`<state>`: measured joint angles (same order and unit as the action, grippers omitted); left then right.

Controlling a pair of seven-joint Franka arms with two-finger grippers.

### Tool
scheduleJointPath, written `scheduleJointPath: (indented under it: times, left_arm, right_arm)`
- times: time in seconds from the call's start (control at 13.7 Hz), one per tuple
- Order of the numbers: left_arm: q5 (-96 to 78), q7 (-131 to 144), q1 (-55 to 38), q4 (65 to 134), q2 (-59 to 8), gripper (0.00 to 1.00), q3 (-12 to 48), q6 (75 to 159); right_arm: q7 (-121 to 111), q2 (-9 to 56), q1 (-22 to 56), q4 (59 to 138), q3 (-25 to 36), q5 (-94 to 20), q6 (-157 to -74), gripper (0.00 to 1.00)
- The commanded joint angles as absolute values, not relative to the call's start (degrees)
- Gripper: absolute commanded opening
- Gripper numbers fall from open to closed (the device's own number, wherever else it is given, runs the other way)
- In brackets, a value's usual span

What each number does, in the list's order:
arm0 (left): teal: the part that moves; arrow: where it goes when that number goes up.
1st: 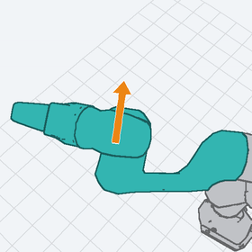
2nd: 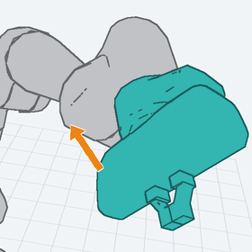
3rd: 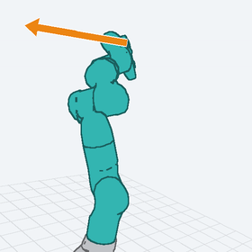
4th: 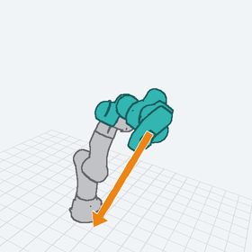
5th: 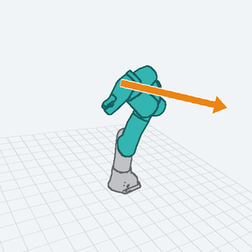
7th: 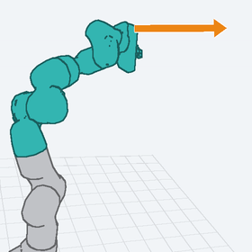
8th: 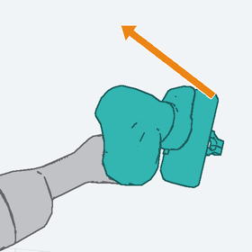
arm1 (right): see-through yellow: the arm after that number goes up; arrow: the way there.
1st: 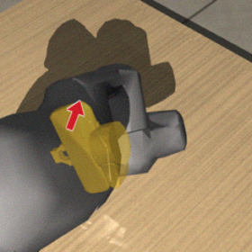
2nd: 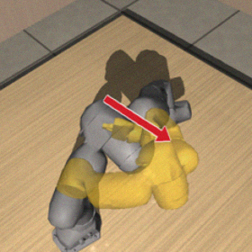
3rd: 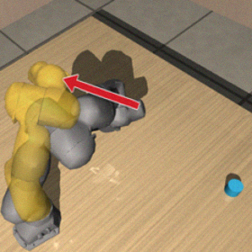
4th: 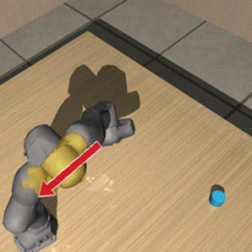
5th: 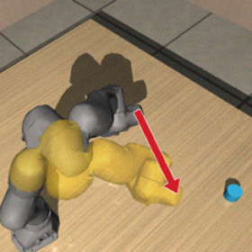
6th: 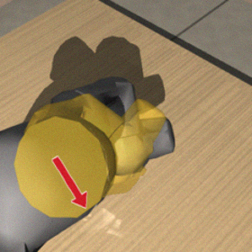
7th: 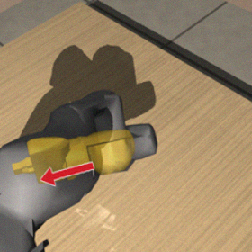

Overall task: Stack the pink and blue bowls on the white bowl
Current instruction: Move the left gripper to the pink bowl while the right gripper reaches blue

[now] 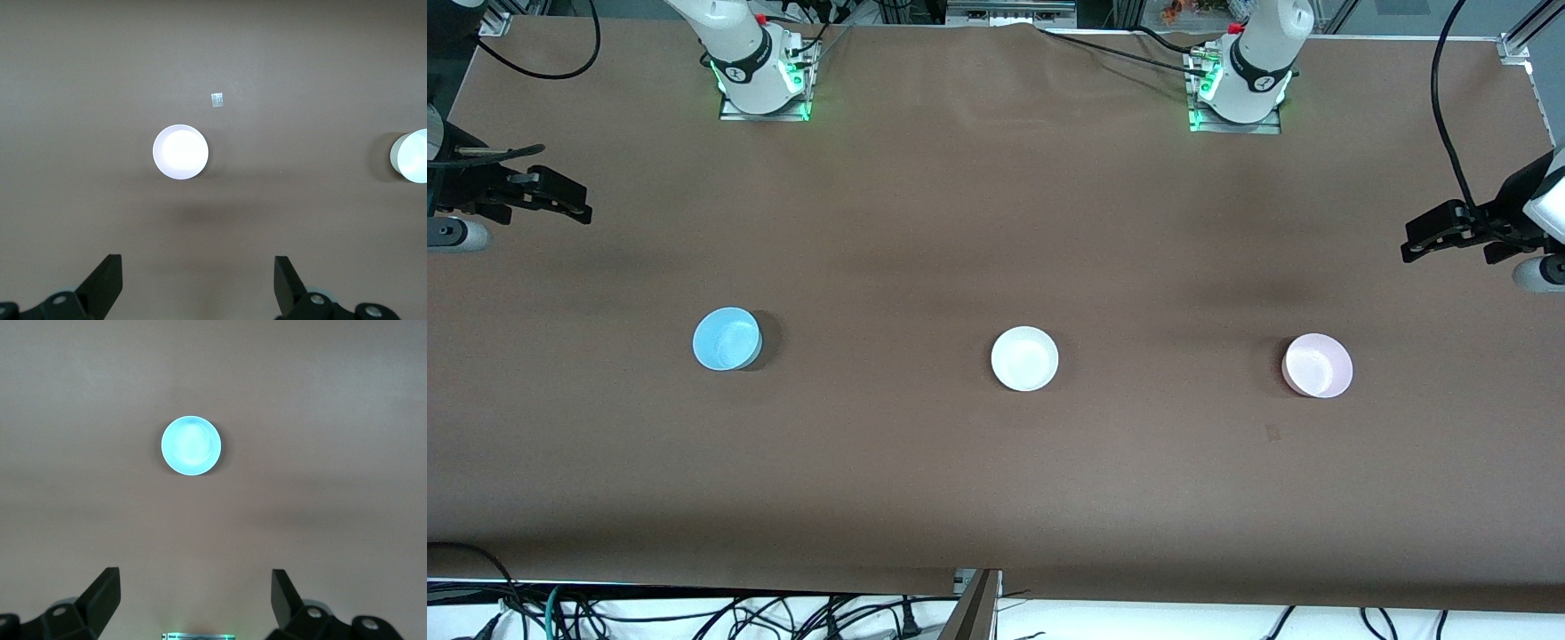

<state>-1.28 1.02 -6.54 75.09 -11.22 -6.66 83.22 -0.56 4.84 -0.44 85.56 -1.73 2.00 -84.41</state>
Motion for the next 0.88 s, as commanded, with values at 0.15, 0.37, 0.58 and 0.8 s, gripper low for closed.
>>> scheduleJointPath:
  times: [0.15, 0.37, 0.58, 0.8]
  left_arm:
    - [-1.7, 0.6, -7.2, 74.7, -11.5, 1.00, -7.8, 83.3]
    - [-2.0, 0.4, -7.2, 74.7, -12.9, 1.00, -8.2, 83.8]
    - [-2.4, -0.4, -7.0, 76.2, -15.2, 1.00, -10.4, 90.2]
    - [-2.6, -6.1, -6.4, 76.9, -19.7, 1.00, -12.5, 95.0]
  right_arm:
    - [-1.0, 5.4, -0.8, 84.3, -1.8, 1.2, -84.1, 1.00]
    - [-1.0, 5.4, -0.8, 84.3, -1.8, 1.2, -84.1, 1.00]
    - [-1.0, 5.4, -0.8, 84.3, -1.8, 1.2, -84.1, 1.00]
    - [-1.4, 5.4, -0.7, 84.3, -1.8, 1.3, -84.1, 1.00]
